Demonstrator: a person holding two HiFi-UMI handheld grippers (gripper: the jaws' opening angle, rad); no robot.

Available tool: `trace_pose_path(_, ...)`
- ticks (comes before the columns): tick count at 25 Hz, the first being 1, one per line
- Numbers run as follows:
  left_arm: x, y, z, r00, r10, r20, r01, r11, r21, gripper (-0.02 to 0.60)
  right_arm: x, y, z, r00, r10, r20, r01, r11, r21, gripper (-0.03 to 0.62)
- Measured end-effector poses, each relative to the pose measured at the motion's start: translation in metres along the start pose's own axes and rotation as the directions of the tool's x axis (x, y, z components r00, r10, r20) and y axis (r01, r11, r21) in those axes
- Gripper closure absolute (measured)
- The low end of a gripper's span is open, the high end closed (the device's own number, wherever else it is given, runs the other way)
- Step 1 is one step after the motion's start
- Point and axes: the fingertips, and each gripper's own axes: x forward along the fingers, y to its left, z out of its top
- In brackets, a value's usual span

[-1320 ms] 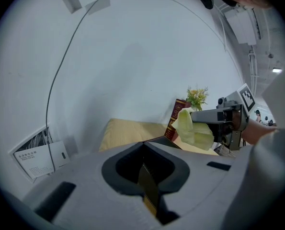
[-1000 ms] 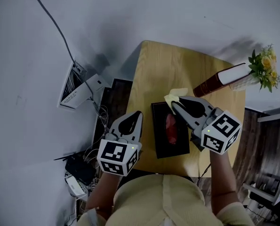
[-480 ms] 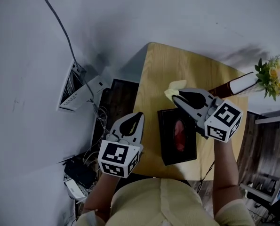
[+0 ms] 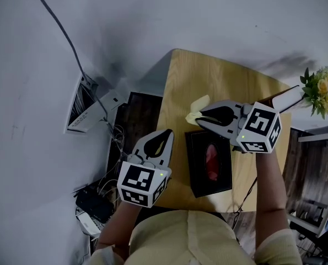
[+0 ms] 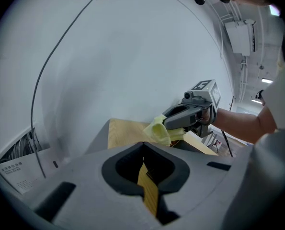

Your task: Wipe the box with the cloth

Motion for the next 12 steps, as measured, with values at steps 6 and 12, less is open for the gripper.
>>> trace_pose_path(6,0.003,0.004,-0.004,1.000,0.004,-0.013,-0.004,1.000,-0.008,0.565,0.019,0.009,-0.011,0.987,0.122,-0.108,-0.124,0.992,-0.013,0.539)
trace_pose_path(12,0.002,0.010,-0.003,1.000,0.018,-0.009,-0.018,1.000,-0.013,0.565,0.027,0.027,-0.010,0.934,0.327,-0.144,-0.325,0.945,0.039,0.539)
